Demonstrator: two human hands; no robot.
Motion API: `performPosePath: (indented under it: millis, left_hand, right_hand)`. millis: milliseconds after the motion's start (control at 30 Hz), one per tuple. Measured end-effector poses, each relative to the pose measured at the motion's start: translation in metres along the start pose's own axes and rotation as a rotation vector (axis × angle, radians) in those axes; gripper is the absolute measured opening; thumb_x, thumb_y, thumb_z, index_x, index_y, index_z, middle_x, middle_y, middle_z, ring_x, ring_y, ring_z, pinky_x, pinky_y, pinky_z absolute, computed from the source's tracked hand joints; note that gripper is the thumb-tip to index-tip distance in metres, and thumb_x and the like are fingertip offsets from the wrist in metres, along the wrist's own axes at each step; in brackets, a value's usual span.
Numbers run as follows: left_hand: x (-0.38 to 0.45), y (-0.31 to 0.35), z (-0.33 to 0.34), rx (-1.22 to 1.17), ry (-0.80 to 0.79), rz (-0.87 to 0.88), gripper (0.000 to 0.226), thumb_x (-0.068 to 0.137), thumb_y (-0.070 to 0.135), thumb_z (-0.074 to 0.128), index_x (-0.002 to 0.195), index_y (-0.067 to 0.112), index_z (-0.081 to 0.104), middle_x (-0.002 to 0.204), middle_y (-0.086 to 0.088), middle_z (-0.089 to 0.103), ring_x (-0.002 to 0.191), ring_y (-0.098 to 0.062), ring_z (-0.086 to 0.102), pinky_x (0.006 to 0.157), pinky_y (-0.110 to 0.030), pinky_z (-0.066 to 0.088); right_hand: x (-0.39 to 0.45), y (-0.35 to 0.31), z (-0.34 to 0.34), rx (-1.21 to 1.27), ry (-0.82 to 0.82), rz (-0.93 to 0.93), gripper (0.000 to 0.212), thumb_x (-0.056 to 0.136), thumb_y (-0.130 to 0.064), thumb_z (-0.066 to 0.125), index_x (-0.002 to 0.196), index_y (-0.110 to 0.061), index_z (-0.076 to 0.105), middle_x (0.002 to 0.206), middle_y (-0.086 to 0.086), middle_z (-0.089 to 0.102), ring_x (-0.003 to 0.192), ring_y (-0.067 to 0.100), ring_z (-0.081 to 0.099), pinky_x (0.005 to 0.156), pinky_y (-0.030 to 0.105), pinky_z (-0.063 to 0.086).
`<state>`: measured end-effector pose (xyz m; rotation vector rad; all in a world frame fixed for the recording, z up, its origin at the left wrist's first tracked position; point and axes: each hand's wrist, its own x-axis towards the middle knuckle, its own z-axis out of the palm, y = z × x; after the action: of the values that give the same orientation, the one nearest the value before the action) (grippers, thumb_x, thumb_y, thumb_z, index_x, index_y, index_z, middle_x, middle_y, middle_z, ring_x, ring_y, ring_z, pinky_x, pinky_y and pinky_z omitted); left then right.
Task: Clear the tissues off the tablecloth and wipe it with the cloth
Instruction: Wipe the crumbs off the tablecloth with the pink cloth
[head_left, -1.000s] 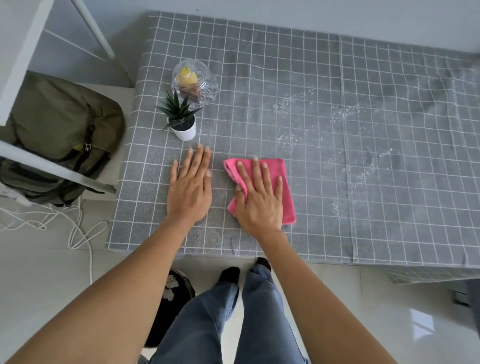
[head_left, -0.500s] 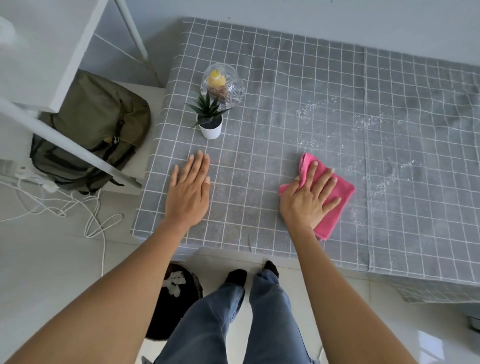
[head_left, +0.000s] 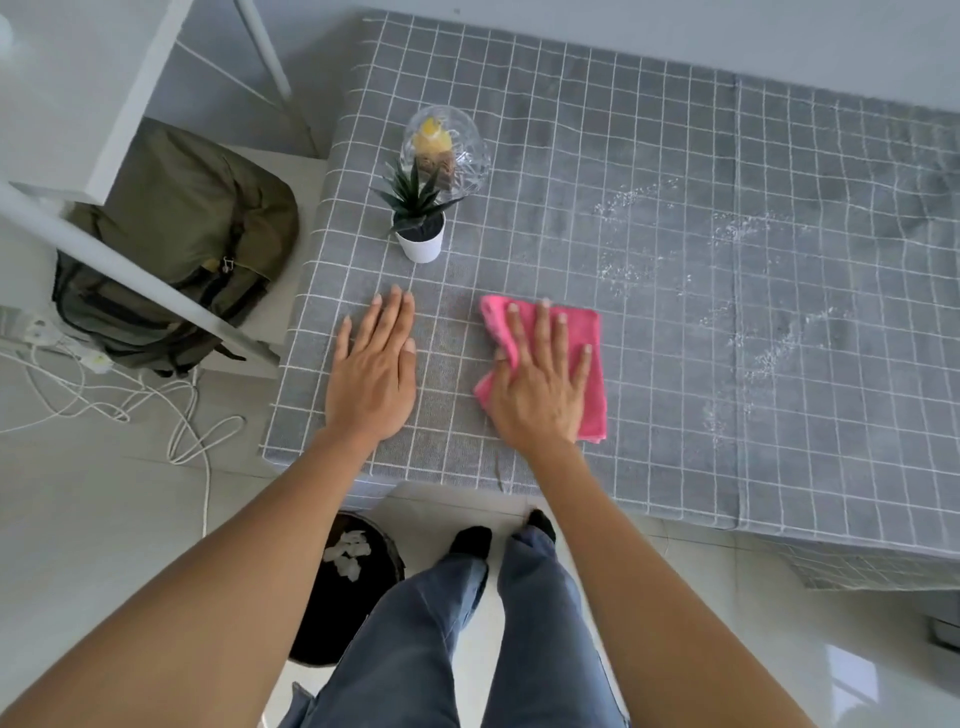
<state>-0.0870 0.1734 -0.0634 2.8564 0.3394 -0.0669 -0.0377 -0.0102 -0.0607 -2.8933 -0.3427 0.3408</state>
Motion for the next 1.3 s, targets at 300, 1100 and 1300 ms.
performPosePath:
  millis: [300,1100,1300]
  left_hand:
    - [-0.001,0.001,0.0,0.015,0.009,-0.008,0.052,0.102,0.029,0.01,0.153,0.021,-0.001,0.16,0.006,-0.005,0.147,-0.011,-0.008,0.12,-0.041,-0.005]
    - [0.0,-0.001,-0.001,0.007,0.002,-0.005,0.054,0.099,0.032,0.004,0.152,0.023,-0.004,0.159,0.008,-0.008,0.147,-0.01,-0.008,0.119,-0.039,-0.008]
    - [0.001,0.002,0.002,0.018,0.026,-0.013,0.055,0.098,0.032,0.007,0.152,0.023,-0.001,0.159,0.009,-0.006,0.147,-0.01,-0.005,0.12,-0.04,-0.006]
  right_hand:
    - [-0.005,0.054,-0.018,0.086,0.068,0.332,0.057,0.099,-0.043,0.013,0.15,-0.037,-0.012,0.16,-0.001,-0.017,0.146,0.018,-0.019,0.116,0.051,-0.014]
    - [-0.015,0.043,-0.011,0.07,0.061,0.297,0.058,0.099,-0.042,0.016,0.15,-0.039,-0.011,0.16,0.0,-0.017,0.146,0.02,-0.018,0.116,0.051,-0.014]
    - [-0.019,-0.007,0.002,-0.019,0.001,0.076,0.061,0.094,-0.048,0.005,0.148,-0.035,-0.021,0.157,0.003,-0.025,0.144,0.024,-0.024,0.115,0.055,-0.012]
